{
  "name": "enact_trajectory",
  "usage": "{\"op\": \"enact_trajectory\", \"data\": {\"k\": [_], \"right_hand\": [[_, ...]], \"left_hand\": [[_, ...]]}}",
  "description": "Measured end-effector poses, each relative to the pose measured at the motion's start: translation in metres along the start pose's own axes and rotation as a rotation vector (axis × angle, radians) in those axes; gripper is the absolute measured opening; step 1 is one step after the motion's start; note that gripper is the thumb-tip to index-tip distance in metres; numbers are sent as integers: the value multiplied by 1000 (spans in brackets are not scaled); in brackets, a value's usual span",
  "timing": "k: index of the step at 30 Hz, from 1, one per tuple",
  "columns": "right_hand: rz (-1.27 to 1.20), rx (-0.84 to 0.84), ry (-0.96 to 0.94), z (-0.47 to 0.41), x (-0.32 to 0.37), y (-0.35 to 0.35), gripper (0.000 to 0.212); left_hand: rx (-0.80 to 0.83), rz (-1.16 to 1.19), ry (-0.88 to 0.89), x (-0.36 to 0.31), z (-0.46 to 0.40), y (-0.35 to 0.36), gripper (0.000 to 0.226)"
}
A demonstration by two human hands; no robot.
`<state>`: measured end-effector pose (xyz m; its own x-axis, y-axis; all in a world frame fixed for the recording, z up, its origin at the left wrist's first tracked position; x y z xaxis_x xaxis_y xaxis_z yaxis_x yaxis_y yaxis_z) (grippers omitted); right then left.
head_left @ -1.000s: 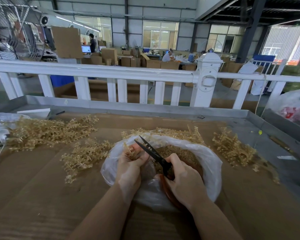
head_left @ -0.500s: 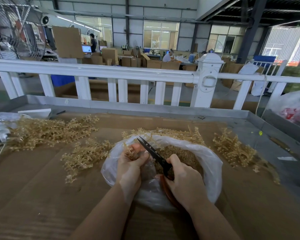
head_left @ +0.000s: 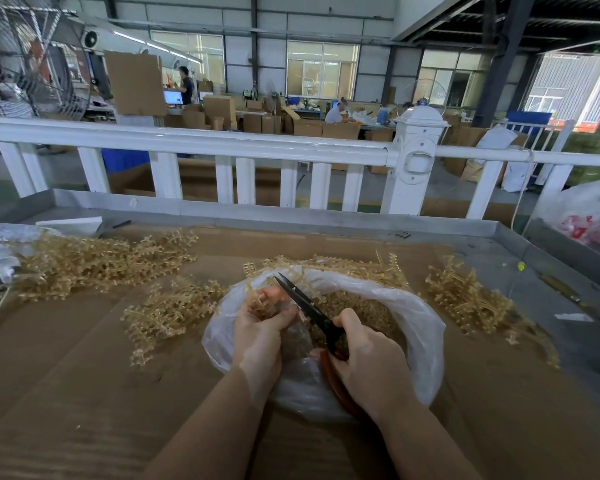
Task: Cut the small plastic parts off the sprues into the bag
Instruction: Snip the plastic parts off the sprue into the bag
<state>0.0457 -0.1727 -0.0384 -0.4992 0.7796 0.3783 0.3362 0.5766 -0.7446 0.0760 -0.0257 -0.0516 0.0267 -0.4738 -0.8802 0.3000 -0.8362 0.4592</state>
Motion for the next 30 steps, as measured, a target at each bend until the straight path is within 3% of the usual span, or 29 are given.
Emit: {"op": "enact_trajectory", "data": {"k": [5, 11, 21, 26, 30], "right_hand": [[-3, -27, -12, 1, 1, -2, 41], [-33, -11, 6, 0, -2, -1, 52], [-5, -30, 22, 0, -2, 0, 46], [-54, -142, 51, 3, 0, -7, 41], [-73, -148, 69, 4, -2, -9, 41]], "left_hand": [[1, -5, -32, 2, -5, -4, 32], [-12, -218, 5, 6, -4, -3, 23], [28, -47, -79, -2, 3, 1, 30], [-55, -16, -38, -2, 3, 4, 10], [-60, -29, -28, -2, 3, 4, 34]]}}
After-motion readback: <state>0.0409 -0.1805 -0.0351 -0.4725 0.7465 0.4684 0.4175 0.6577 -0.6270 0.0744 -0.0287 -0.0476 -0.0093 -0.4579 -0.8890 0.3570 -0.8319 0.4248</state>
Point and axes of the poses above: each hand's wrist, its own z-axis away from the middle knuckle, its own y-axis out of the palm, x = y × z, the point moved 3 cm from there along -z, towards the middle knuckle, and after that the axes turned 8 degrees about -z, right-handed, at the moved point
